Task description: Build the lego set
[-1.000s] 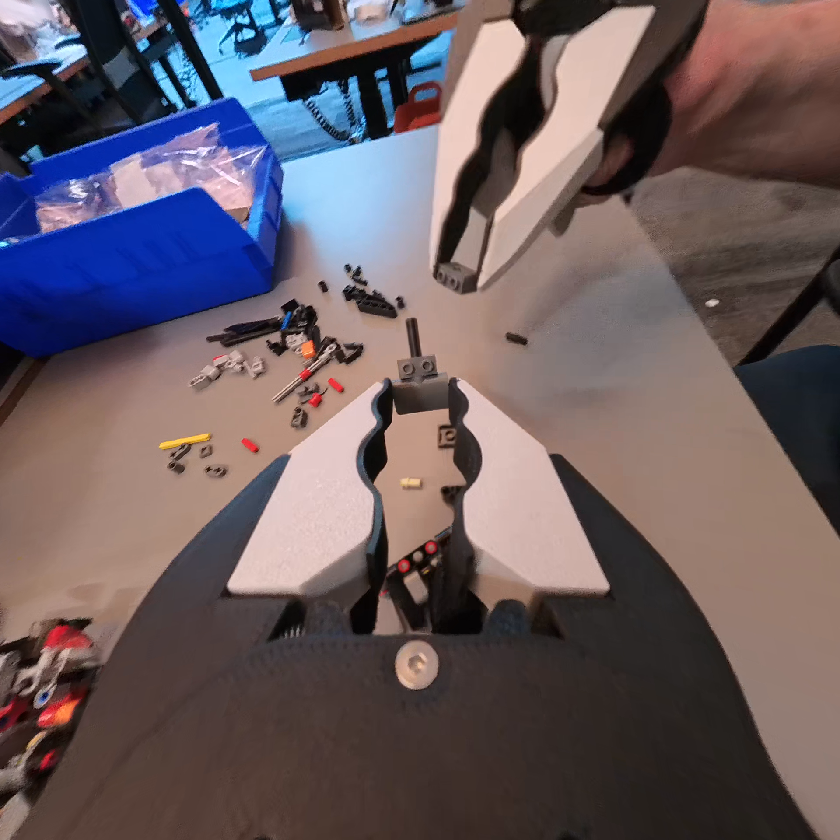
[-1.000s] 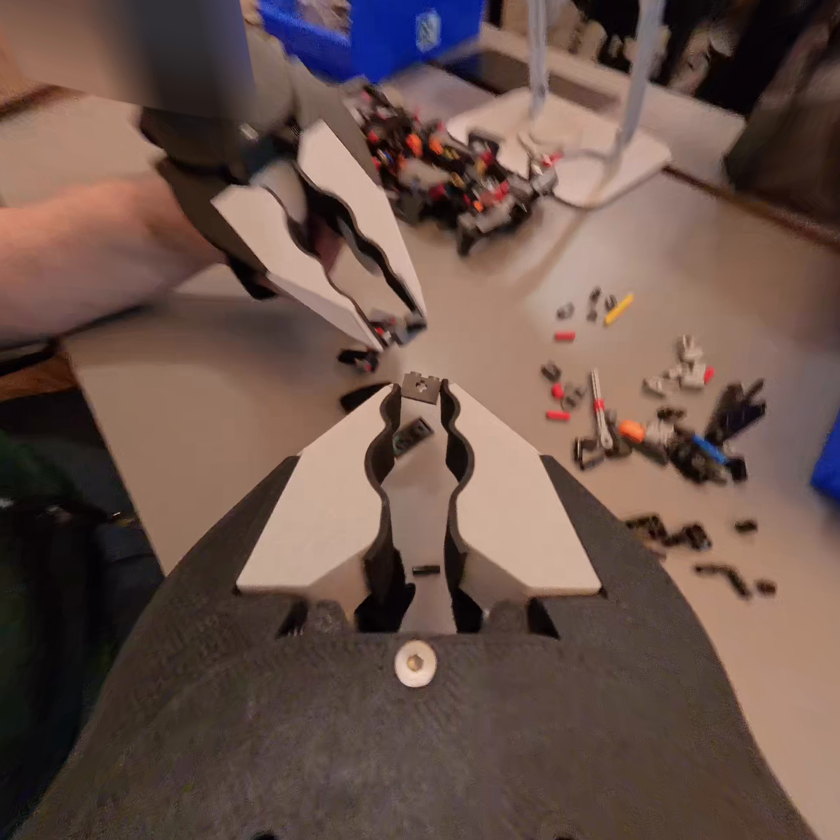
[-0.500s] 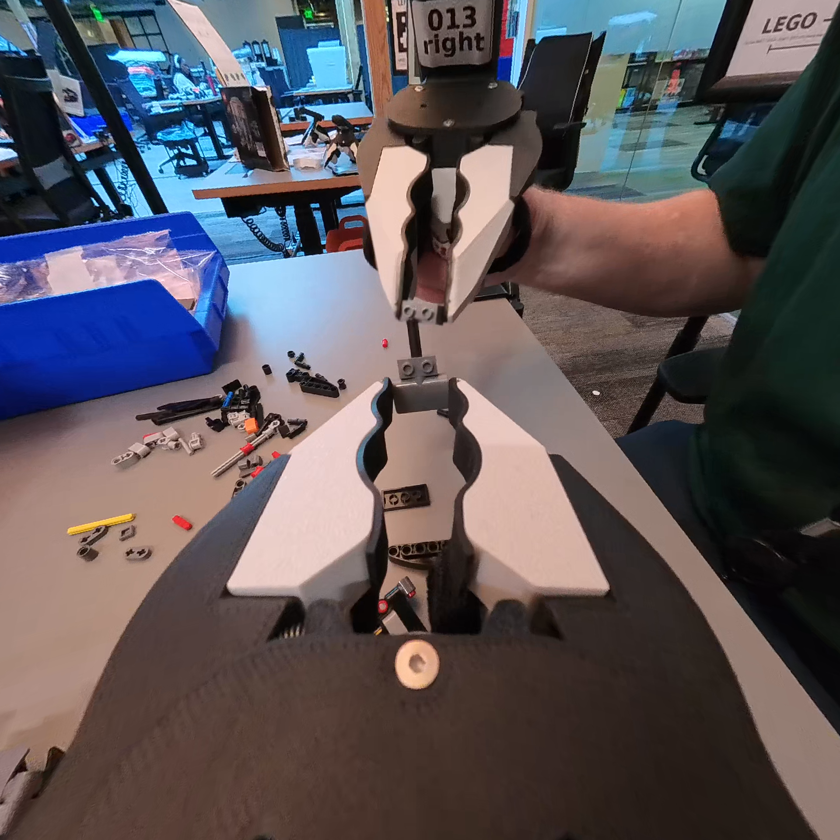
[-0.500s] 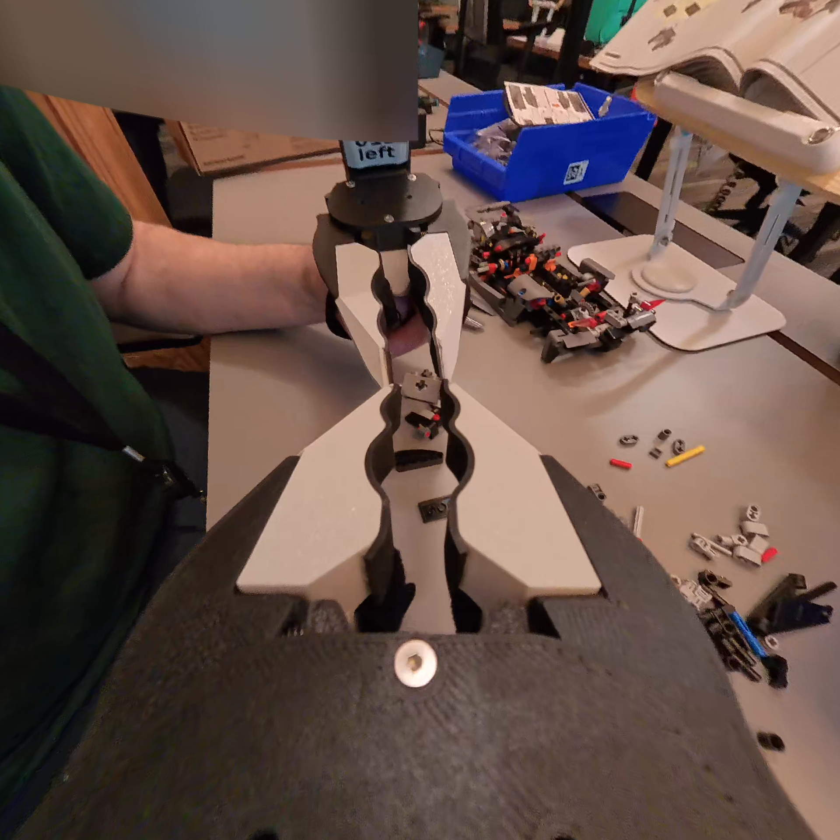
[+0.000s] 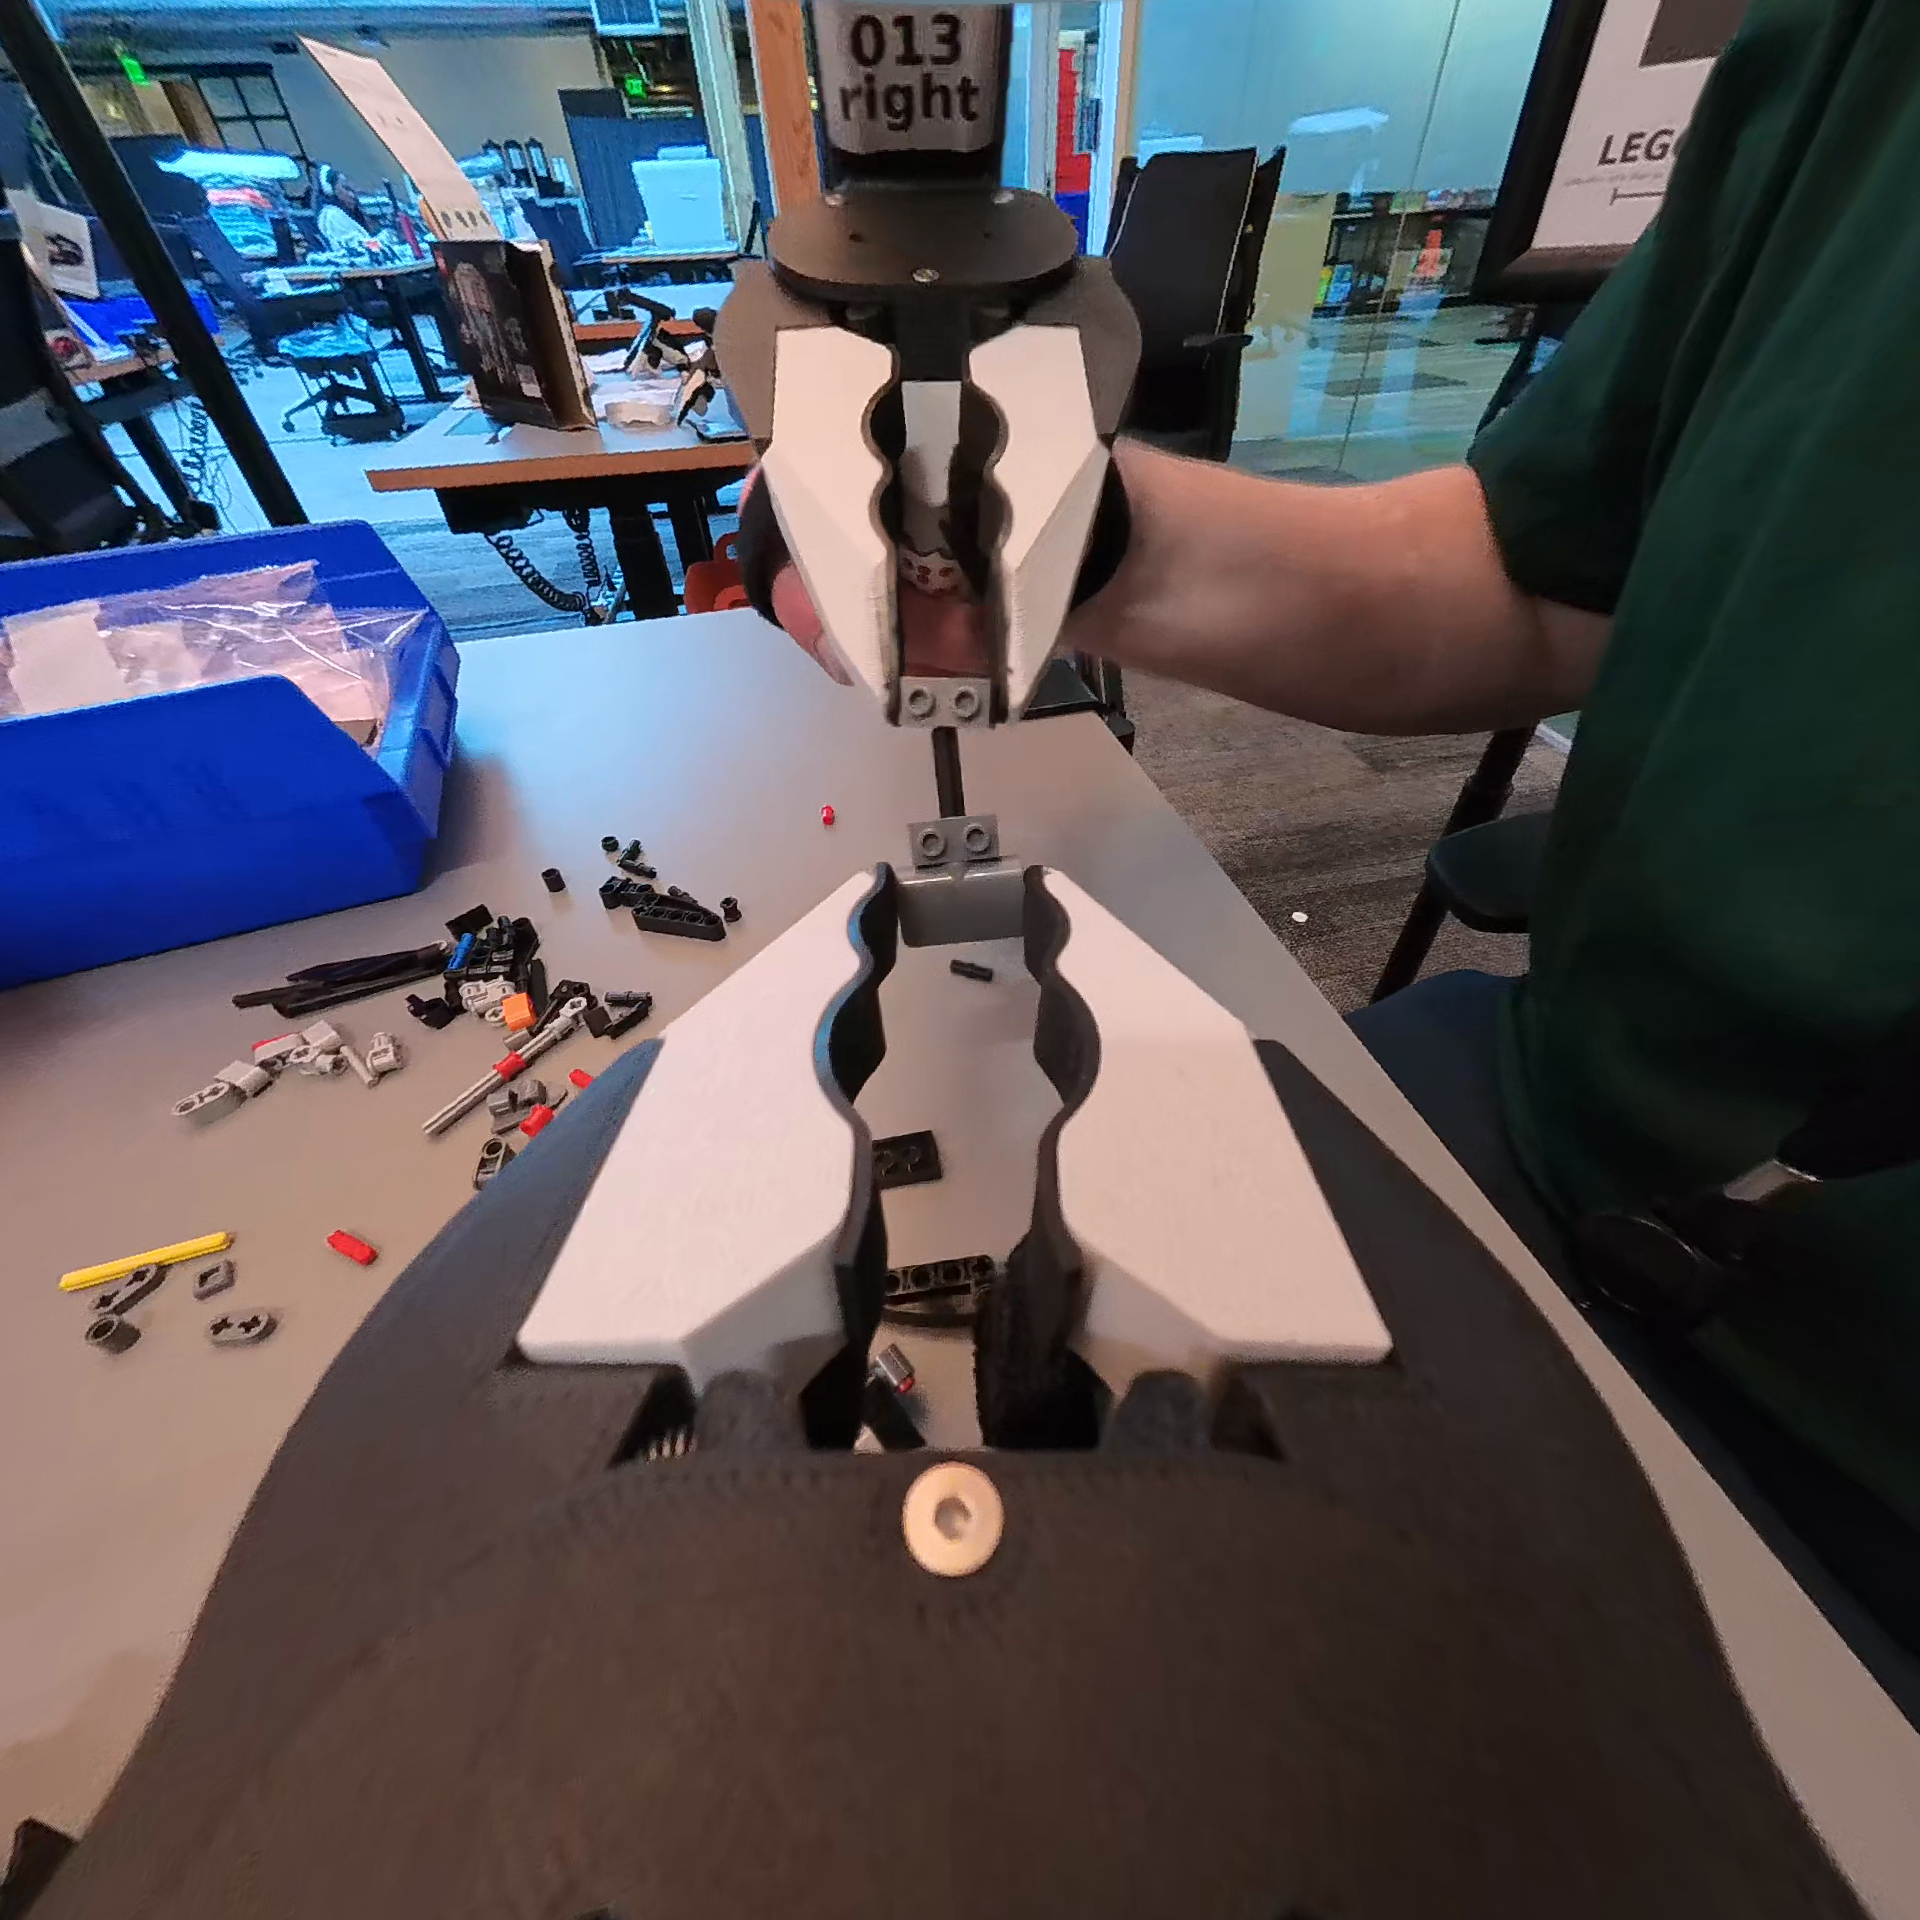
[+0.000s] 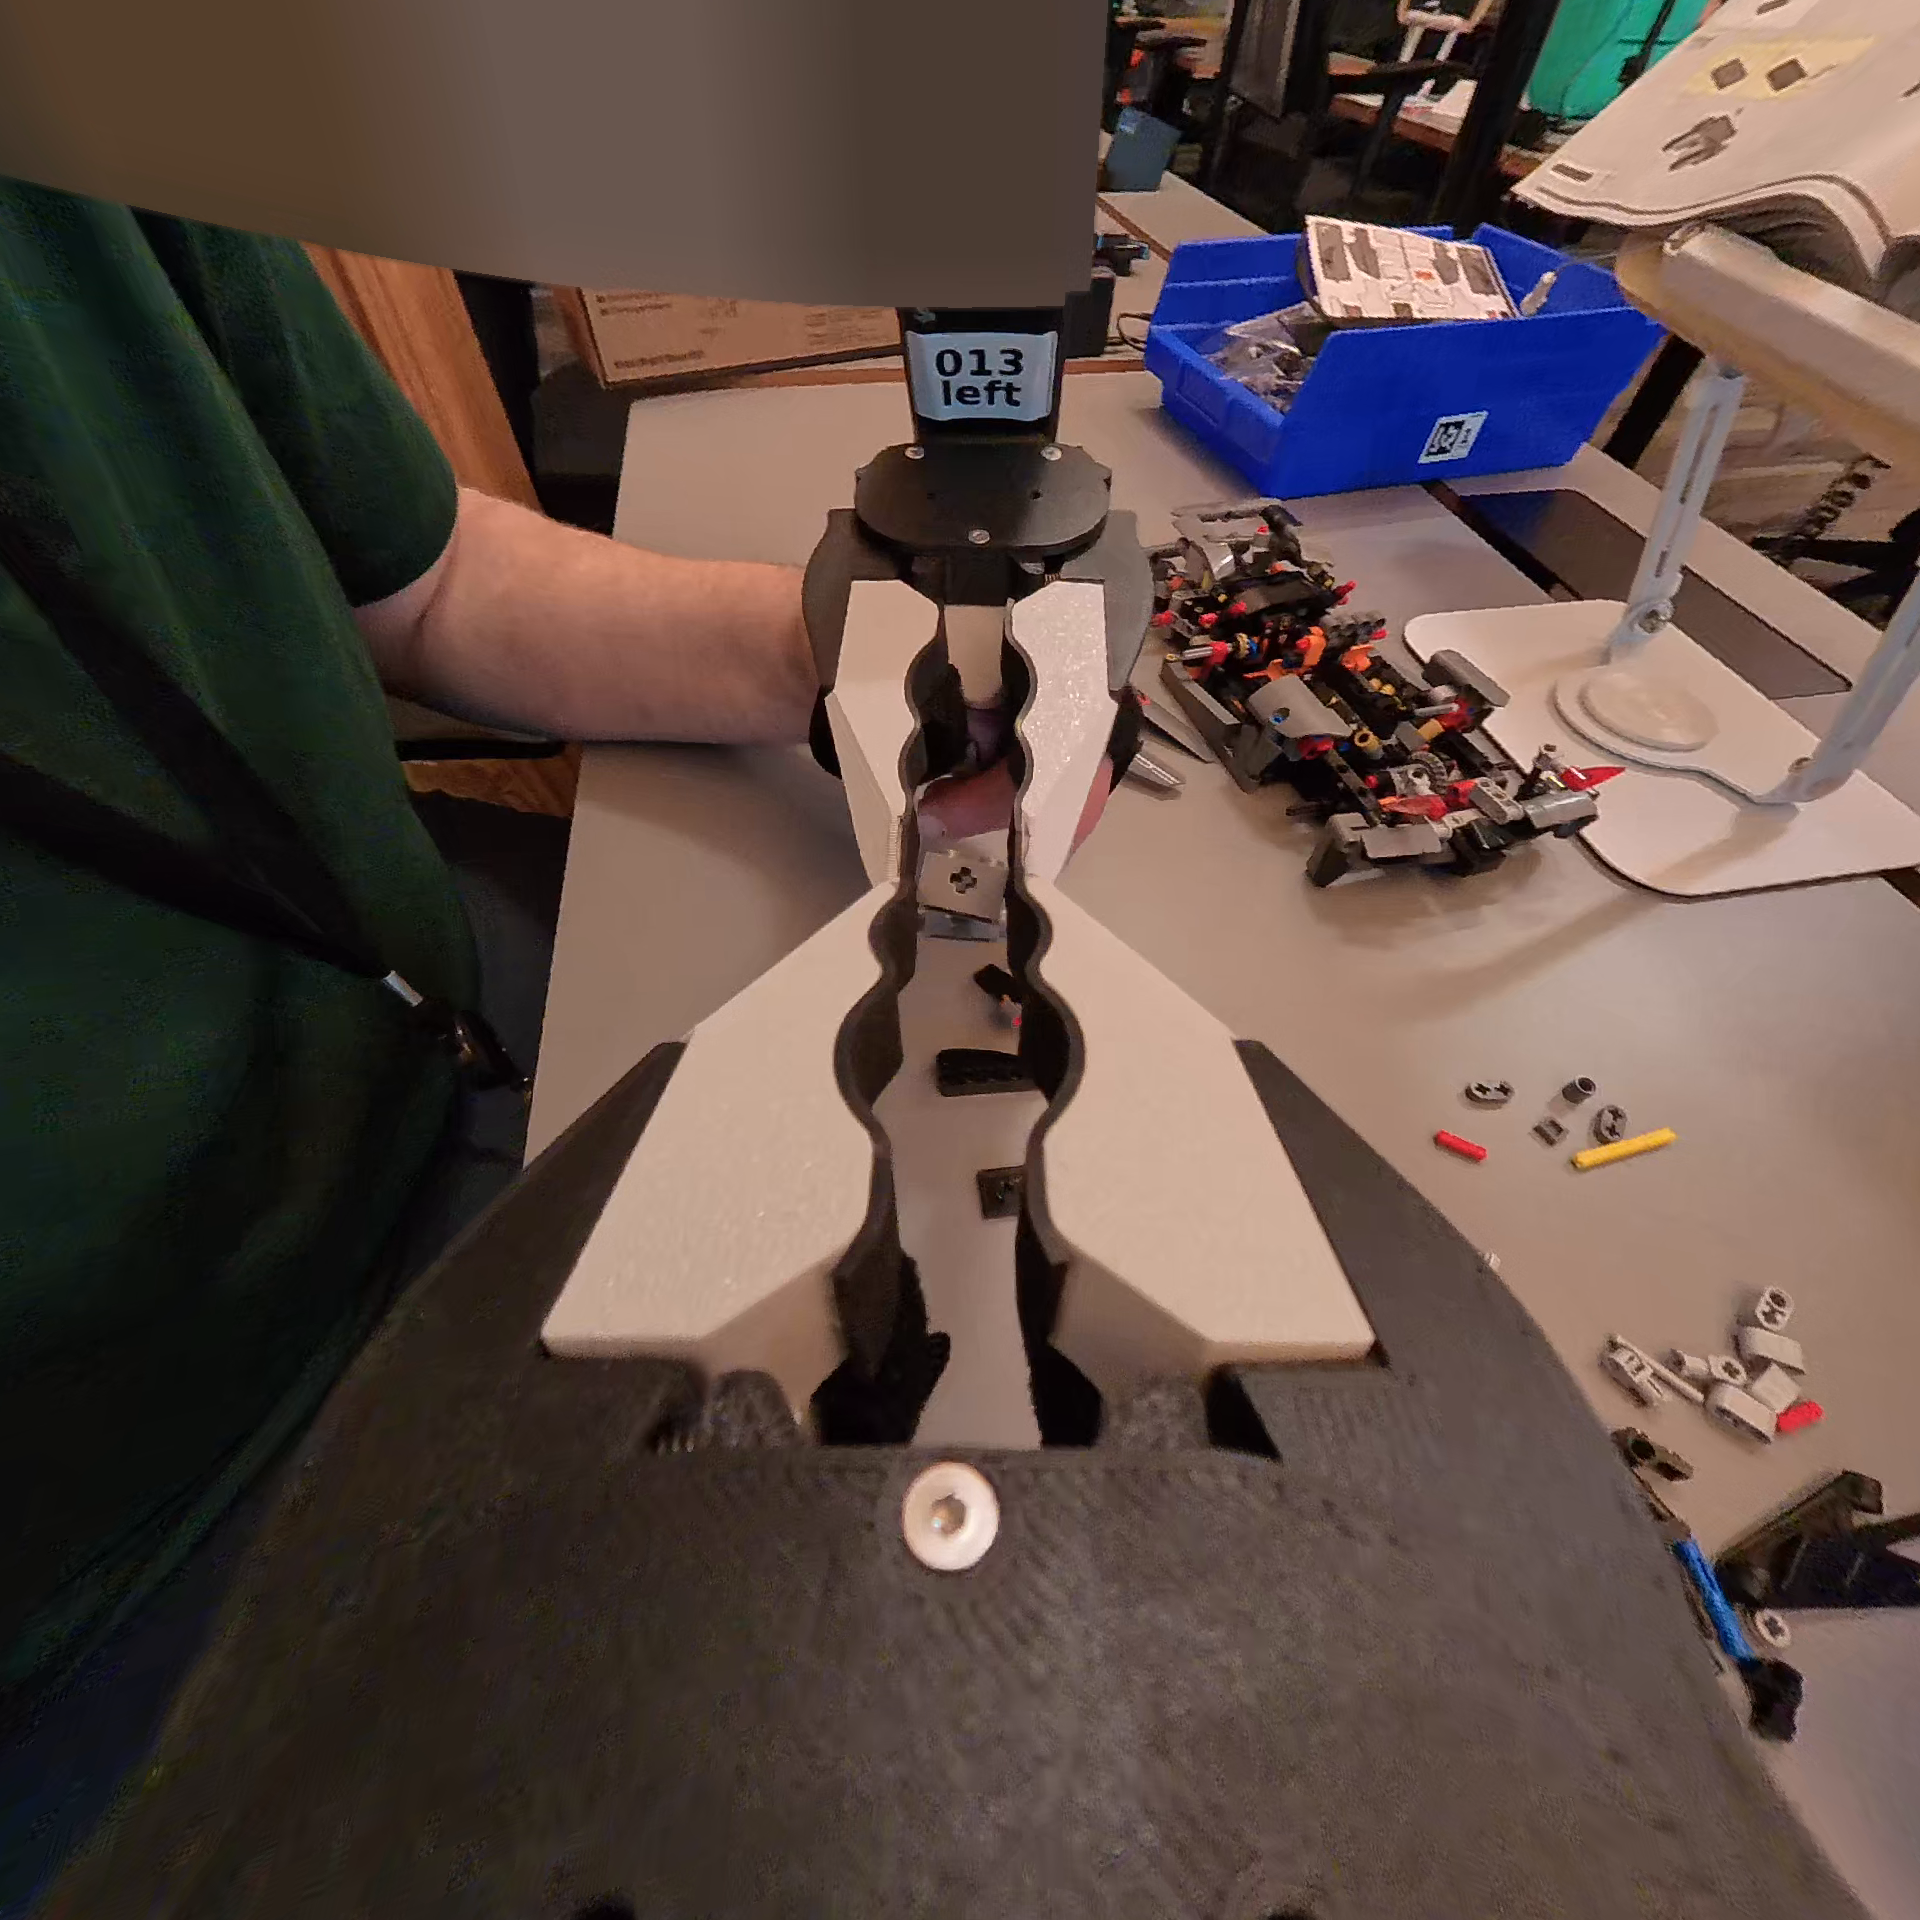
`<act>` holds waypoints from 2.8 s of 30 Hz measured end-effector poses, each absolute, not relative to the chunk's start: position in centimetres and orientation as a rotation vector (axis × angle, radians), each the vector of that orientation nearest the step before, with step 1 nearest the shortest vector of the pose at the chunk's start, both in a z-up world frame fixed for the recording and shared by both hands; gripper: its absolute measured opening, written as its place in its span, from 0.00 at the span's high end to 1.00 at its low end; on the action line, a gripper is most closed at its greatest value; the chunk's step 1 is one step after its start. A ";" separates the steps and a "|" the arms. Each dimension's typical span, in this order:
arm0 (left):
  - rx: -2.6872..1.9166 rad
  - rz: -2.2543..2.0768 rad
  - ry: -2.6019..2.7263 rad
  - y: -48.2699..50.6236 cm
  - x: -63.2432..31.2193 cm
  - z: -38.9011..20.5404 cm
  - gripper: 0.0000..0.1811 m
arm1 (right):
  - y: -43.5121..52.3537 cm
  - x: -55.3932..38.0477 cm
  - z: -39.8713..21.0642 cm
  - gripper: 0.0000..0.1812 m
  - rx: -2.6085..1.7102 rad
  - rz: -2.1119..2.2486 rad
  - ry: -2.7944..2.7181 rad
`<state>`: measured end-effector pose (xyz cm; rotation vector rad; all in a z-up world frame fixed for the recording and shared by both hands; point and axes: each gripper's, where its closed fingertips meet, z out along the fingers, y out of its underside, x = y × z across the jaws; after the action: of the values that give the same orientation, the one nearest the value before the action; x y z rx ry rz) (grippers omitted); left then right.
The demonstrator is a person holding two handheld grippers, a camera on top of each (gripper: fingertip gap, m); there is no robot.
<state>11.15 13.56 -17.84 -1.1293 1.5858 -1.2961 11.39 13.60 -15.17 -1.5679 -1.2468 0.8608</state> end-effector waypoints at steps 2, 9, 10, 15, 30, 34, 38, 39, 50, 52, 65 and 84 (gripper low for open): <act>-1.124 -1.294 1.598 13.4 11.2 -17.9 0.88 | 13.4 11.3 -15.2 0.92 -1.556 0.858 -1.280; -1.112 -1.303 1.610 13.1 11.2 -18.0 0.88 | 13.0 11.1 -15.1 0.92 -1.541 0.948 -1.308; -1.110 -1.298 1.614 13.1 11.2 -18.0 0.88 | 12.9 11.1 -15.2 0.92 -1.538 0.947 -1.316; -1.085 -1.319 1.606 12.6 11.4 -17.6 0.88 | 12.3 10.9 -15.3 0.92 -1.505 0.952 -1.372; -1.053 -1.379 1.548 12.8 11.1 -16.4 0.87 | 12.6 11.7 -14.0 0.92 -1.454 0.957 -1.270; -1.049 -1.394 1.540 12.7 11.1 -16.3 0.87 | 12.5 11.8 -14.0 0.92 -1.415 1.021 -1.230; -1.035 -1.443 1.505 12.7 11.0 -15.6 0.87 | 12.5 12.0 -13.4 0.92 -1.368 1.073 -1.189; -1.035 -1.449 1.498 12.8 11.0 -15.5 0.88 | 12.5 12.0 -13.2 0.92 -1.355 1.091 -1.175; -1.035 -1.485 1.468 12.8 11.0 -15.2 0.87 | 12.5 11.9 -12.8 0.92 -1.250 1.205 -1.051; -1.032 -1.499 1.458 12.8 11.0 -15.0 0.88 | 12.6 11.9 -12.6 0.92 -1.236 1.206 -1.040; -1.021 -1.533 1.419 12.9 11.0 -14.5 0.87 | 12.7 11.6 -12.4 0.92 -1.200 1.208 -0.991; -1.066 -1.442 1.432 13.6 11.2 -15.2 0.88 | 13.4 11.0 -14.2 0.92 -1.306 1.159 -1.030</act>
<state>11.17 13.58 -15.20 -1.0661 1.4315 -1.4420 11.02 13.37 -14.24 -1.3060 -1.0297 1.1592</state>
